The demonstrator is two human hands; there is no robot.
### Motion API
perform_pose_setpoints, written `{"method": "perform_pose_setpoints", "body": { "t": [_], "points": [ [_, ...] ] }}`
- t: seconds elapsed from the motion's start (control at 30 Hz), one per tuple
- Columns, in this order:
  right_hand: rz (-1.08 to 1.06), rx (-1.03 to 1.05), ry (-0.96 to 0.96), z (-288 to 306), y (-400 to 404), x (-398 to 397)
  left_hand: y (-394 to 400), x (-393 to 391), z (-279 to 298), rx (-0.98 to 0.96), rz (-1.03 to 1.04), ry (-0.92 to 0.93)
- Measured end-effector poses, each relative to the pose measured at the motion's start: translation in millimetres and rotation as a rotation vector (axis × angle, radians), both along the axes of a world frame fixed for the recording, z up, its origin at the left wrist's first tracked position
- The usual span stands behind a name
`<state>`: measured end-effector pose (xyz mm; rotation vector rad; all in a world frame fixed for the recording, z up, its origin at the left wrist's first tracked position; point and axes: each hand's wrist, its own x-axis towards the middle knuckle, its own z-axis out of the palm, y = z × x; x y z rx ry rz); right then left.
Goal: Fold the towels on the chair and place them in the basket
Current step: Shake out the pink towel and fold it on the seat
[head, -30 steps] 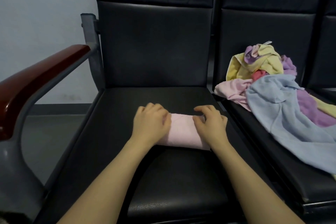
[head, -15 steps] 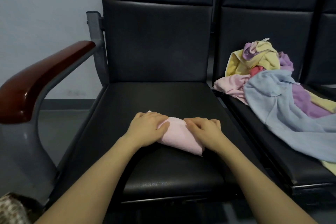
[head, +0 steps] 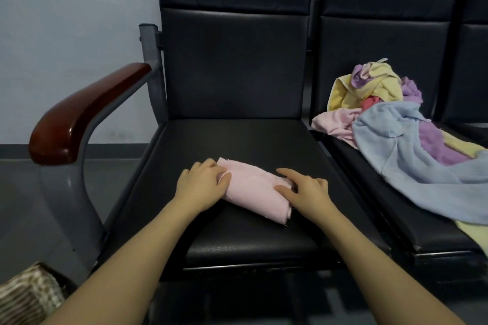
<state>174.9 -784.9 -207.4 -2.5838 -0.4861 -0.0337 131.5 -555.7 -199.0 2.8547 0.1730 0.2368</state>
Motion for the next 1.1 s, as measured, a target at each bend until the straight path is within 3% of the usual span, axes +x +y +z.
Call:
{"method": "perform_pose_setpoints", "body": {
  "t": [0.17,0.33,0.53,0.8,1.1],
  "points": [
    [0.089,-0.025,0.007,1.7,1.2,-4.6,3.7,-3.4,-1.8,-0.075,0.065,0.098],
    [0.172,0.003,0.016,6.1,8.2,-11.8,3.2,-1.1,-2.3,-0.030,0.055,0.086],
    [0.217,0.038,0.079,13.5,8.1,-22.9,-5.1,-7.9,-1.8,-0.256,0.074,0.011],
    [0.272,0.164,0.099,21.6,15.2,-39.8,-4.4,-34.5,20.0,-0.400,0.079,-0.234],
    [0.478,0.398,-0.044,81.9,74.1,-68.4,35.2,-97.4,89.6,-0.345,0.169,-0.512]
  ]
}}
